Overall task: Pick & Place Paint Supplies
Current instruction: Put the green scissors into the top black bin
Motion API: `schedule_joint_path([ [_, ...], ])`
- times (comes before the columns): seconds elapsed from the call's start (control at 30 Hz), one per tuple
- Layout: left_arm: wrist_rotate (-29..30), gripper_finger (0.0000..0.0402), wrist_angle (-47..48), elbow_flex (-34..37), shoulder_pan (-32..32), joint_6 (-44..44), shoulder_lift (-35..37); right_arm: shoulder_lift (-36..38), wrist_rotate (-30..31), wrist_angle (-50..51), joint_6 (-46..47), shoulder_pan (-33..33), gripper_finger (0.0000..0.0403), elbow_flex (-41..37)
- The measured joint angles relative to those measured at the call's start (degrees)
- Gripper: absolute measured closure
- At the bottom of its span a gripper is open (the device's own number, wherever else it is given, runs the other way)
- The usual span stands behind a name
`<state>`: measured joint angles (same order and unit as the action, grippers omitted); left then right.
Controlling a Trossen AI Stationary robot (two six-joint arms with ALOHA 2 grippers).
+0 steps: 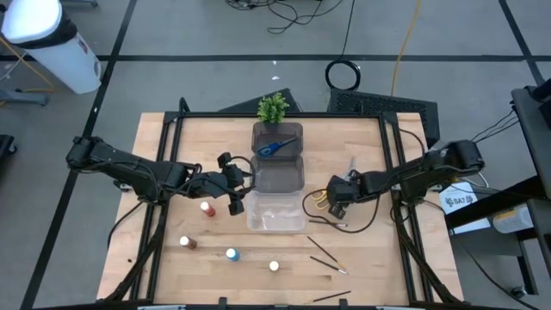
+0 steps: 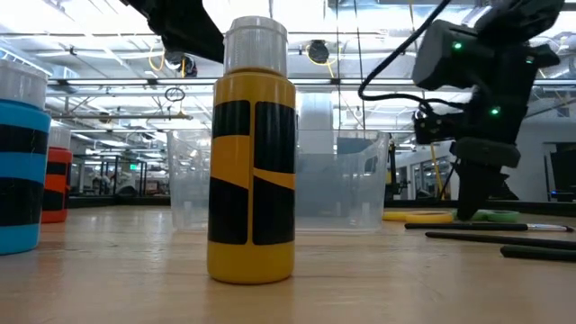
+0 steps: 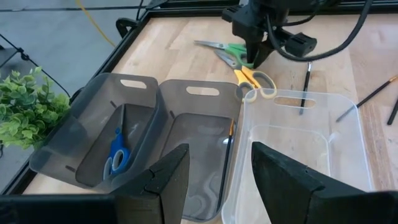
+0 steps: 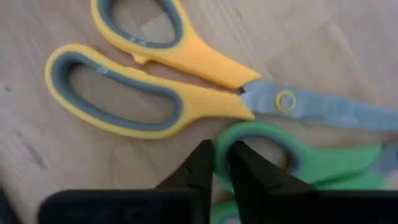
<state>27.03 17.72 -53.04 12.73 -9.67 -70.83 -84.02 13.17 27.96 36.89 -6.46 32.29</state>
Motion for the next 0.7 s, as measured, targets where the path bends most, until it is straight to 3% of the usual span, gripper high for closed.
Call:
schedule_joint_path([
  [0.07,0.00,0.0215,0.01,0.00,0.00,0.00,0.00,-1.18,-0.01,0.27,-0.05,0.04,0.0387,0.05],
  [0.27,0.00,0.0215,0.00,0.00,0.00,0.00,0.00,-1.51,0.48,0.40,0.11,-0.02,0.0389,0.11],
  [0.53,0.00,0.0215,-0.55,0.00,0.00,0.04,0.00,8.53,4.97,6.46,0.10,-1.87,0.0390,2.37],
  [0.7,-0.02,0.0215,-1.30,0.00,0.00,0.50,0.00,13.49,7.83,4.08,-1.36,-3.82,0.0391,5.36],
])
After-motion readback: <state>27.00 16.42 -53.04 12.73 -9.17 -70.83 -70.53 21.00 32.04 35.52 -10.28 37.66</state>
